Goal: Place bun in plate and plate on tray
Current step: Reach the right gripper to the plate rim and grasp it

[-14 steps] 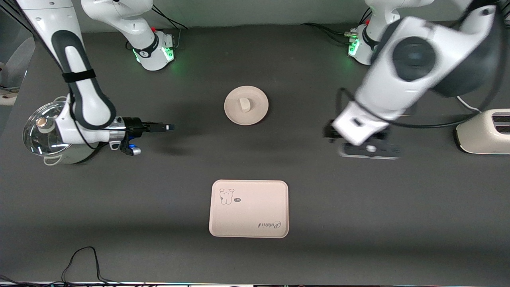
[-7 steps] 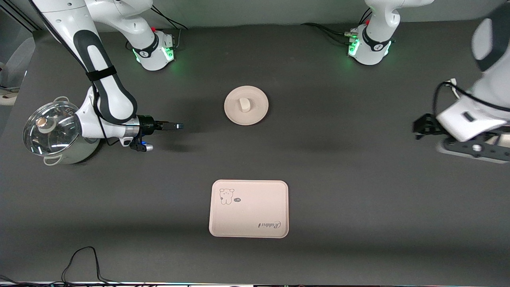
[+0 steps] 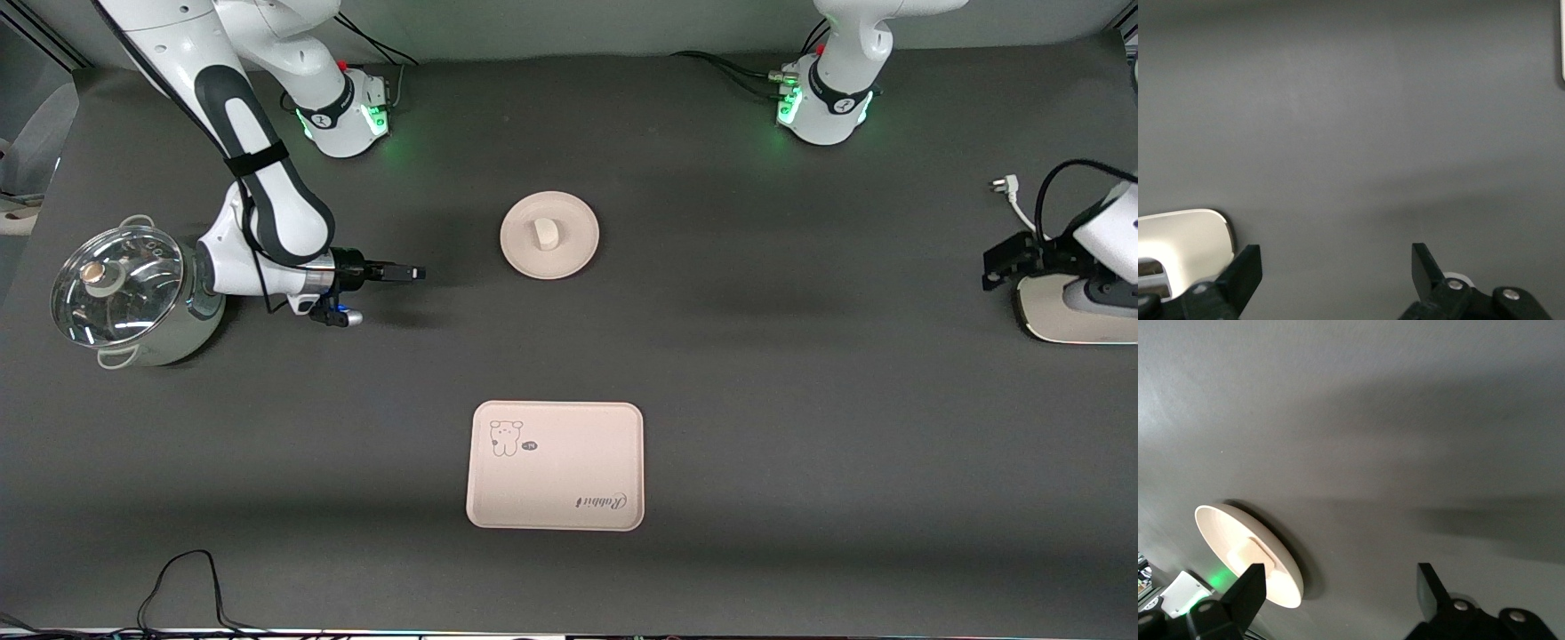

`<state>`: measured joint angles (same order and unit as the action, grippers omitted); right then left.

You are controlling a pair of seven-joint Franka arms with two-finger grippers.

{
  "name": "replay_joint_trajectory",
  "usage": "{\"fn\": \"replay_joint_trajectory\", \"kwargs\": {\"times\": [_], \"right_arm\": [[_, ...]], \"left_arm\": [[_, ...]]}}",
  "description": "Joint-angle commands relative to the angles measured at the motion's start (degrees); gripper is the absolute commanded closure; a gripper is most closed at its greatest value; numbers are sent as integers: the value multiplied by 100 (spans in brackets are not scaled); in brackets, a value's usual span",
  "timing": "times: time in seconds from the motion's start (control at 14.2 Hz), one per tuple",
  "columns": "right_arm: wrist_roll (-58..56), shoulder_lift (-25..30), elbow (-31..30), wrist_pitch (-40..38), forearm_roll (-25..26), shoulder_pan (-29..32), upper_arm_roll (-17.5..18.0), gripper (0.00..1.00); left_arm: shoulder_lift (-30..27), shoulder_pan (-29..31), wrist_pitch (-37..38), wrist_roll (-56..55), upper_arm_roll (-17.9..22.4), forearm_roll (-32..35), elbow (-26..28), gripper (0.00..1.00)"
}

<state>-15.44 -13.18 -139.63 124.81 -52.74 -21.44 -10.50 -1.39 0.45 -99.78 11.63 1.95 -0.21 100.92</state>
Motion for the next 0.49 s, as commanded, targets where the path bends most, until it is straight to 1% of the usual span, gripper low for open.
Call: {"fn": "replay_joint_trajectory", "kwargs": {"times": [0.0, 0.14, 0.28, 0.42], "right_arm": [[-38, 351, -485, 394, -456, -413, -49, 0], [-47, 500, -758, 465, -824, -694, -58, 0], [-38, 597, -986, 684, -1036, -905, -49, 0], [-38, 606, -1066, 991, -1666, -1518, -58, 0]], "left_arm": [[-248, -1, 309, -222, -10, -102, 130, 0], [-327, -18, 512, -266, -37, -58, 112, 0], [-336, -27, 521, -170, -37, -6, 94, 0], [-284, -45, 512, -170, -37, 12, 59, 0]]}}
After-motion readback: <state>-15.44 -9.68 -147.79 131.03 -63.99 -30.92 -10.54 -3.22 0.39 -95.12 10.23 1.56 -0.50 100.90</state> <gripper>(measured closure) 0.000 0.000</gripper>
